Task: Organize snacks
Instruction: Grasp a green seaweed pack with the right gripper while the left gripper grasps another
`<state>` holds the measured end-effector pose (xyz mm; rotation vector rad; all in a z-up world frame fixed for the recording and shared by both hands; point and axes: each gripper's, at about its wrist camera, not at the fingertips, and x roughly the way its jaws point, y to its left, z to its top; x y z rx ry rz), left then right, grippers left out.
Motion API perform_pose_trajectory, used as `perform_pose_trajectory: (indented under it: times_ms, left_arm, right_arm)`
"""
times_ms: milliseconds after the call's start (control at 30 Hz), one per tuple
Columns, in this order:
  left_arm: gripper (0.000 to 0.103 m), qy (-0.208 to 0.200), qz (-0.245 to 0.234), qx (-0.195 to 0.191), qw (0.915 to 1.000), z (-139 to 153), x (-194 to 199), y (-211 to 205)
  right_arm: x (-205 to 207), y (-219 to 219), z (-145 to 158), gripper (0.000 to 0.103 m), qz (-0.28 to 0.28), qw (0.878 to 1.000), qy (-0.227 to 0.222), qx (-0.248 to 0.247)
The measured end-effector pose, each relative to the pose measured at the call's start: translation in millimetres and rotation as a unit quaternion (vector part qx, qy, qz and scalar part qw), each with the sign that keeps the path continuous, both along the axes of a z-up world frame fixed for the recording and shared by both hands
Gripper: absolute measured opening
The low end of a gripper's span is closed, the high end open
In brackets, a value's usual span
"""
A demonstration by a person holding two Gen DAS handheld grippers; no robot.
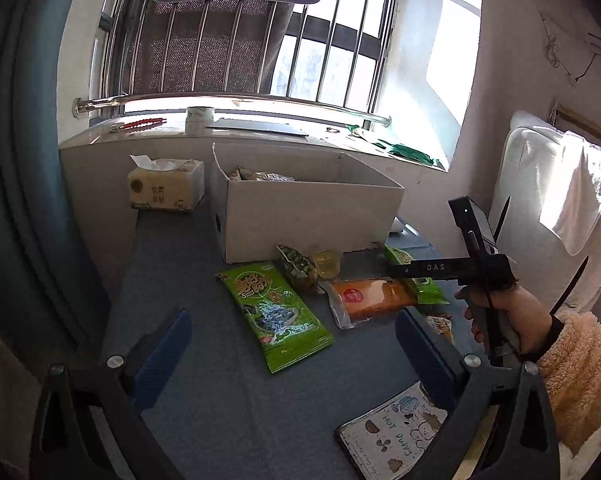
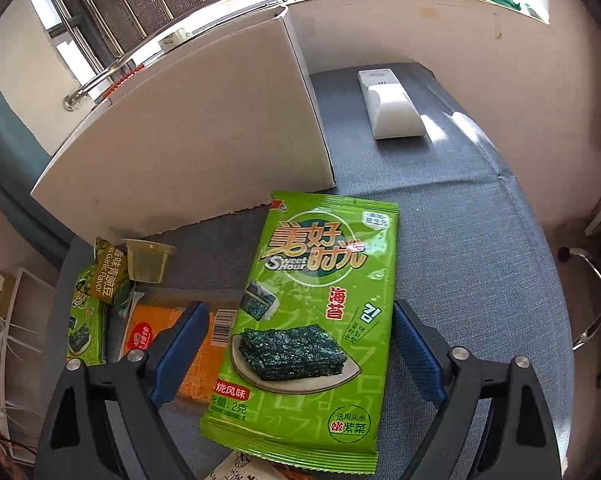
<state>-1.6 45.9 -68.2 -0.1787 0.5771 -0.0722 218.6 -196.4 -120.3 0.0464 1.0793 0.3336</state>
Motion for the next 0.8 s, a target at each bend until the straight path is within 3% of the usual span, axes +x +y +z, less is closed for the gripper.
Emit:
perform_pose_trajectory:
  times_ms: [33,133,400,567,700,800]
  left_arm:
    - [0.103,0.001,0.004,-0.002,1.0,-0.7,-0.5,2.5]
    - [0.103,0.006,0.011,-0.011,0.9999,-4.4,-0.5,9.4]
    - [0.103,0.048,0.01,-0.027,0.9985,-20.3,27.3,13.1]
    - [0.103,0.11,0.016,-0.013,0.9938,-40.2,72.0,4.3]
    - [0.103,0.162,0.039,0.002,0.986,-59.7,108.9,2.1]
    - [0.103,0.201,0.057,-0.012,0.9778,-75.9,132.6,5.8]
  right_arm:
    - [-1.9,2.7,1.2,0.066,-0.001,1.0,-0.01,-0.024]
    - [-8.2,-1.2,6.6,0.062,-0.002,1.0,-0.015,-0.004]
    - [-59.7,-8.6,46.6,0.061,0.014,0.996,-0.09,-0.02]
    - [-94.6,-10.2,68.7,0.061,0.025,0.99,-0.134,-0.043]
    - [-118.0,-6.9,76.9,0.061,0.039,0.987,-0.145,-0.05]
    - [-132.1,-7.5,77.5,0.061,0.043,0.988,-0.144,-0.048]
